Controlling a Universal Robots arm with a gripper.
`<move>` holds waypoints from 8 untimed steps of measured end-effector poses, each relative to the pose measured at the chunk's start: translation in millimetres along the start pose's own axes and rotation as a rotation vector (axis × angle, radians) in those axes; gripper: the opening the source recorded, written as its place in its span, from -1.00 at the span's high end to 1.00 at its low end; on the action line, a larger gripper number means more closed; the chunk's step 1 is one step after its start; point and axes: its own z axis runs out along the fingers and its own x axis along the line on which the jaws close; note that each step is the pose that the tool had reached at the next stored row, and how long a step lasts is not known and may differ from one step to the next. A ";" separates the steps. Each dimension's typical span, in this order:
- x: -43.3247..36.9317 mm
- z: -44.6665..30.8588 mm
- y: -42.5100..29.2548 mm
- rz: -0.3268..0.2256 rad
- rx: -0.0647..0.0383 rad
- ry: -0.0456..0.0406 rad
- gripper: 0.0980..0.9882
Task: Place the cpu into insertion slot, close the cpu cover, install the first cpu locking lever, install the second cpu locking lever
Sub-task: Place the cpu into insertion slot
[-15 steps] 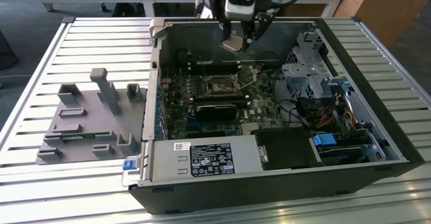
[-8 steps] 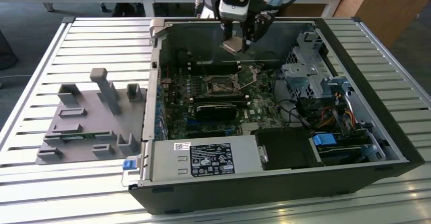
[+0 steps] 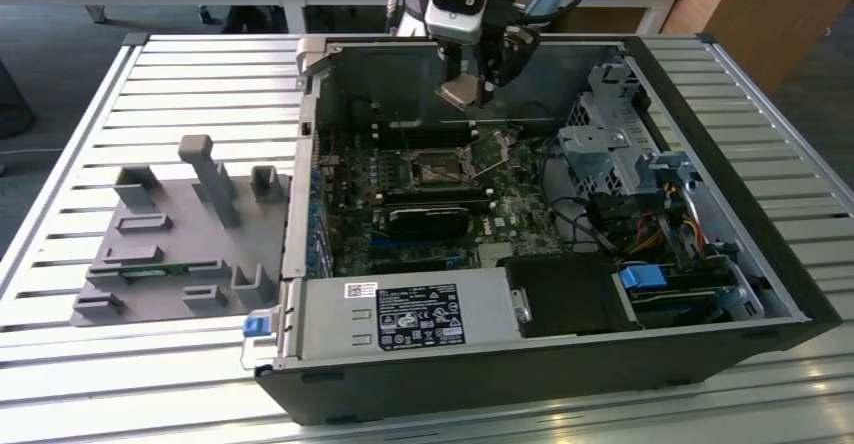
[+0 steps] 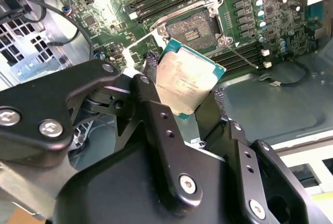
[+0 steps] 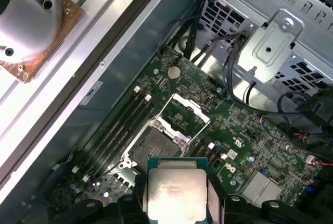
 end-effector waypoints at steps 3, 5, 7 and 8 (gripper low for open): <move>0.7 0.8 -1.1 0.026 0.000 -0.0021 0.00; 1.0 1.4 -1.6 0.045 -0.001 -0.0035 0.00; 1.4 2.1 -2.2 0.063 -0.001 -0.0049 0.00; 1.6 2.6 -2.6 0.073 -0.001 -0.0057 0.00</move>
